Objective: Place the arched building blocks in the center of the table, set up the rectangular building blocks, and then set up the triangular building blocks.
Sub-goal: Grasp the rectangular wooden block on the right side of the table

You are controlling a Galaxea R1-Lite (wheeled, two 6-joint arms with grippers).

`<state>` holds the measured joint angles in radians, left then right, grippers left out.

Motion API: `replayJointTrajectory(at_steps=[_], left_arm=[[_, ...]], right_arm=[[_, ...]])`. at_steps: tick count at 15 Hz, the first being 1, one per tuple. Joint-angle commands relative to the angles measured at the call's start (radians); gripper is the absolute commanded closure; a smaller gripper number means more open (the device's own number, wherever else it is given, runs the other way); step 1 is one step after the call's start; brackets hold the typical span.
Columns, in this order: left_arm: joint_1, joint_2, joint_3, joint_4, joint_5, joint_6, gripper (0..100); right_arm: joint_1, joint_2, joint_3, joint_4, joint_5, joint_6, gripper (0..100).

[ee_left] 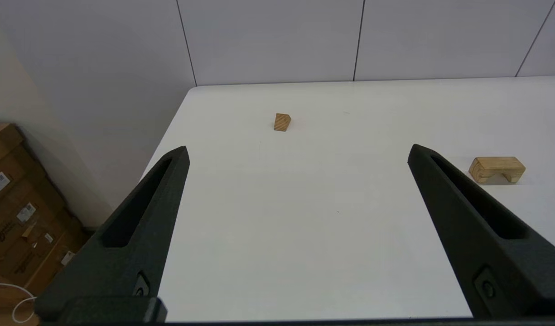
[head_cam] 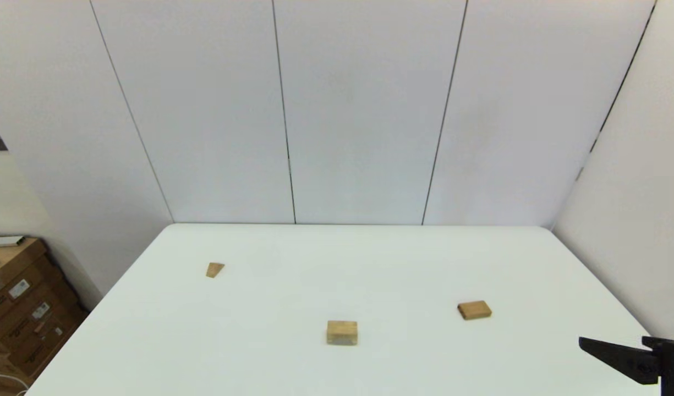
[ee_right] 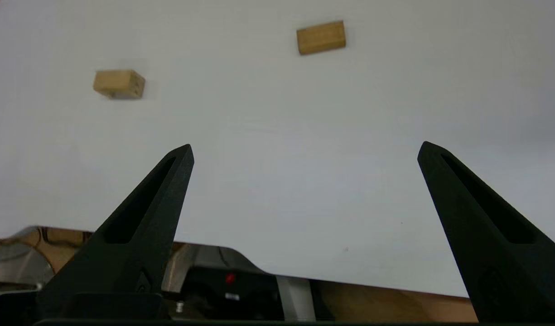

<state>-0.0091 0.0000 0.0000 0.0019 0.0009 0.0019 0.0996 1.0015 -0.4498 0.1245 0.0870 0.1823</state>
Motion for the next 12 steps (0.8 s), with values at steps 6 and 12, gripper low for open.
replayJointTrajectory(at_steps=[6, 12], left_arm=[[0.000, 0.002, 0.000, 0.000, 0.001, 0.000, 0], [0.000, 0.002, 0.000, 0.000, 0.001, 0.000, 0]], right_arm=[[0.006, 0.566, -0.268, 0.001, 0.007, -0.102, 0], [0.006, 0.720, -0.326, 0.092, 0.010, -0.465, 0]])
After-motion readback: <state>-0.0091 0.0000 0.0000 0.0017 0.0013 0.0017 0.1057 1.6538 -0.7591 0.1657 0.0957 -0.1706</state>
